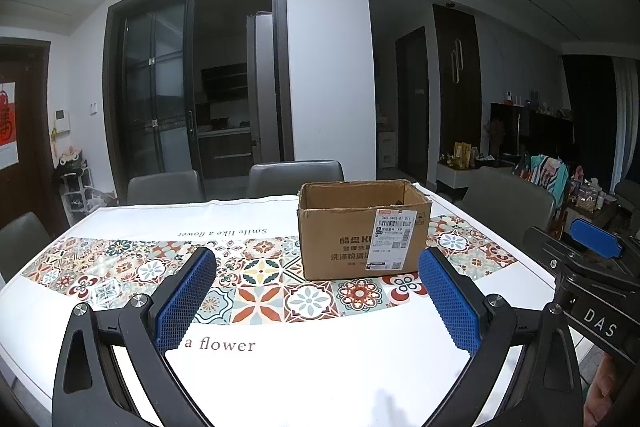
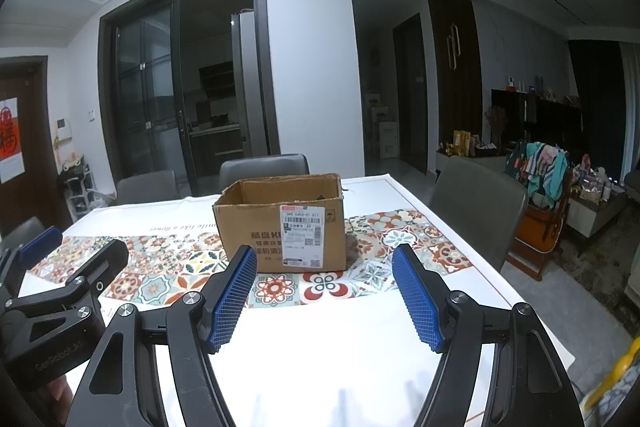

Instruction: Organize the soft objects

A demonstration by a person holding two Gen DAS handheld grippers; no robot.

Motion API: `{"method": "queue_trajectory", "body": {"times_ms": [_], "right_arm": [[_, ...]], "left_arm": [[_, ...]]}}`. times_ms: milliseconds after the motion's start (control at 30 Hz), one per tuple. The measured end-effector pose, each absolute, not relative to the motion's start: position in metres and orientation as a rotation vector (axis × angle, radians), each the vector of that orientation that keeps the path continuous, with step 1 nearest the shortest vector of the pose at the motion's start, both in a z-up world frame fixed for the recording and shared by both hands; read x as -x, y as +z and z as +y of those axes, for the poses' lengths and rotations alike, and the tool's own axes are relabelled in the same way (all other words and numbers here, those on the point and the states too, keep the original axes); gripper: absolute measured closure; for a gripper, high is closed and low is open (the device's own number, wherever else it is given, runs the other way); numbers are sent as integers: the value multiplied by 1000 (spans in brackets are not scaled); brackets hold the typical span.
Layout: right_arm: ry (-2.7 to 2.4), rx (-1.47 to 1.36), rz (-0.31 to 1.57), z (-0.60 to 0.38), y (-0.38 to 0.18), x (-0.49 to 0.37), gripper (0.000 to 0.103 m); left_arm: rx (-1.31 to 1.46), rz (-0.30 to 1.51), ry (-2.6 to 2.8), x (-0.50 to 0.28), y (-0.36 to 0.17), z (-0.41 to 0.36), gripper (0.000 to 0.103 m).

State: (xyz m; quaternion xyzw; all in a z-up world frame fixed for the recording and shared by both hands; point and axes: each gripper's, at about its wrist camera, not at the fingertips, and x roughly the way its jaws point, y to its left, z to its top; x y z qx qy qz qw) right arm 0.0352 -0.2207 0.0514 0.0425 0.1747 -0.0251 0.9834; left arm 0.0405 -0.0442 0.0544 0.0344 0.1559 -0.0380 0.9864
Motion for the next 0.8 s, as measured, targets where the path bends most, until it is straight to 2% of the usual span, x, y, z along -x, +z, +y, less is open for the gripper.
{"method": "queue_trajectory", "body": {"times_ms": [800], "right_arm": [[-48, -90, 357, -223, 47, -33, 32]], "left_arm": [[-74, 314, -72, -41, 52, -41, 0]]}}
